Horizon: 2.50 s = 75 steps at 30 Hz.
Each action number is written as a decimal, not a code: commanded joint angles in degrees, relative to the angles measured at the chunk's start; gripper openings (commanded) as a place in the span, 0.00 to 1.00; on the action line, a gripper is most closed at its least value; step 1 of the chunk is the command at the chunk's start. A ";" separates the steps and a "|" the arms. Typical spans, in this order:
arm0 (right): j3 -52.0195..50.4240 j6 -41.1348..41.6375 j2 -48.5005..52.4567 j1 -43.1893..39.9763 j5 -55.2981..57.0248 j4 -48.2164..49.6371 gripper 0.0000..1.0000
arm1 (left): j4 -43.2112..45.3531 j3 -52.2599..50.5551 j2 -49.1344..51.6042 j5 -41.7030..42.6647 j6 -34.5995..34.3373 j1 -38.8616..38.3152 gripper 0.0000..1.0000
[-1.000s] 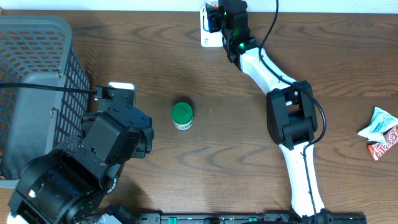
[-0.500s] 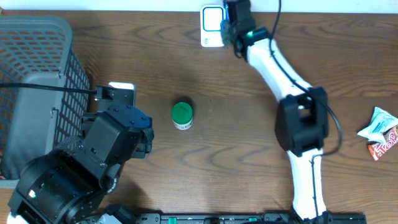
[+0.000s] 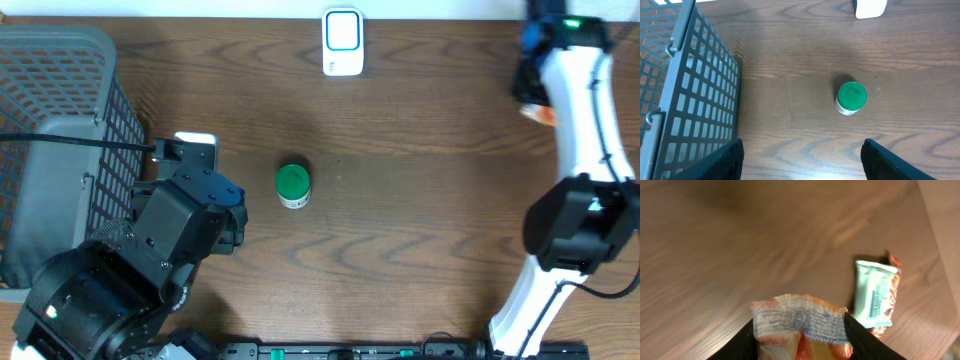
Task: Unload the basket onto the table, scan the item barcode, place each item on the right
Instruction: 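Carry the Kleenex pack to the right table edge and release it, then reach the right gripper to the green-capped bottle and grasp it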
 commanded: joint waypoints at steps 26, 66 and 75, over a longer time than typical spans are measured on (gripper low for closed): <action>-2.75 -0.11 1.38 -15.82 -28.50 5.53 0.99 | -0.24 0.57 -0.02 -0.76 -0.72 0.20 0.75; -1.44 -3.63 7.76 46.56 -35.19 11.39 0.99 | -0.24 0.57 0.02 -0.76 -0.72 0.20 0.75; -1.44 -3.78 10.47 49.66 -33.29 8.70 0.99 | -0.24 0.57 0.02 -0.76 -0.72 0.20 0.75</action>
